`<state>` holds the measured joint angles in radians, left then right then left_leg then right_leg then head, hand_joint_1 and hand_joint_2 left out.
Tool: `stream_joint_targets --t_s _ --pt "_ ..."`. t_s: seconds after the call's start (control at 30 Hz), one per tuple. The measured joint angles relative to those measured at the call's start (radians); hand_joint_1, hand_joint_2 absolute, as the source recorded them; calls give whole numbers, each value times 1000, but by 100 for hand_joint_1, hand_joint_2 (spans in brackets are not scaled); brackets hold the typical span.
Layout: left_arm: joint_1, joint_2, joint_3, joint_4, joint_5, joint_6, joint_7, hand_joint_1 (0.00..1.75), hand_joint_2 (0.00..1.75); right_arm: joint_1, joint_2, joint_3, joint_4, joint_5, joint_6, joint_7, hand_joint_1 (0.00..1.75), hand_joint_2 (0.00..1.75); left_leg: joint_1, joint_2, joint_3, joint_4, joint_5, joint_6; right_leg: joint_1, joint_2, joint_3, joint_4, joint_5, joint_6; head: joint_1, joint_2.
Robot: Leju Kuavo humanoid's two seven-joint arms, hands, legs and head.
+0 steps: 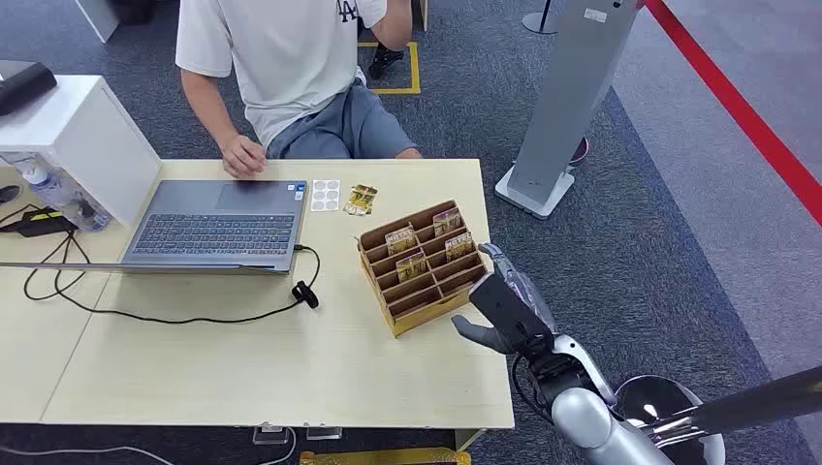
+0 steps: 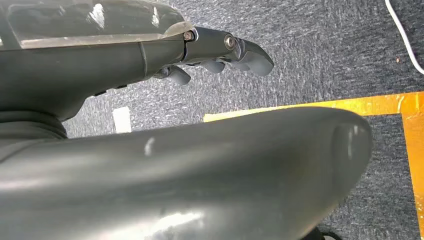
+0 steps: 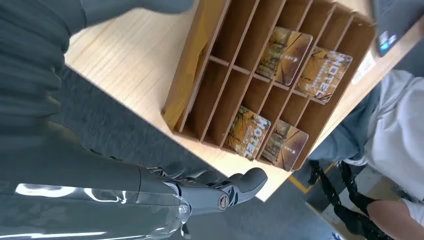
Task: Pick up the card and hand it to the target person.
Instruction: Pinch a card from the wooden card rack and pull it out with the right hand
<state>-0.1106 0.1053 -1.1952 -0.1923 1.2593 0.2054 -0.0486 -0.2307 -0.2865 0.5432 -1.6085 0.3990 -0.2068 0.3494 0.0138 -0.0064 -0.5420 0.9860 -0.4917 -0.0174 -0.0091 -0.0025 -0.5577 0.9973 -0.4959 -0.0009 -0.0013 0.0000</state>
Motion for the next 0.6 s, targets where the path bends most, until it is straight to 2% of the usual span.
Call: stream_joint_targets --t_s 0.17,0.37,0.6 --pt "-1 0 0 0 -9 -7 -4 0 0 -53 3 25 -12 143 47 57 128 175 0 0 0 0 0 0 0 0 0 0 0 0 0 0" --pt "-3 0 0 0 -16 -12 -5 0 0 -142 24 88 -4 266 125 99 133 175 0 0 -1 0 0 0 0 0 0 0 0 0 0 0" --pt "-7 0 0 0 -22 -15 -3 0 0 -233 78 183 78 327 183 113 134 175 0 0 -1 0 0 0 0 -1 0 1 0 0 0 0"
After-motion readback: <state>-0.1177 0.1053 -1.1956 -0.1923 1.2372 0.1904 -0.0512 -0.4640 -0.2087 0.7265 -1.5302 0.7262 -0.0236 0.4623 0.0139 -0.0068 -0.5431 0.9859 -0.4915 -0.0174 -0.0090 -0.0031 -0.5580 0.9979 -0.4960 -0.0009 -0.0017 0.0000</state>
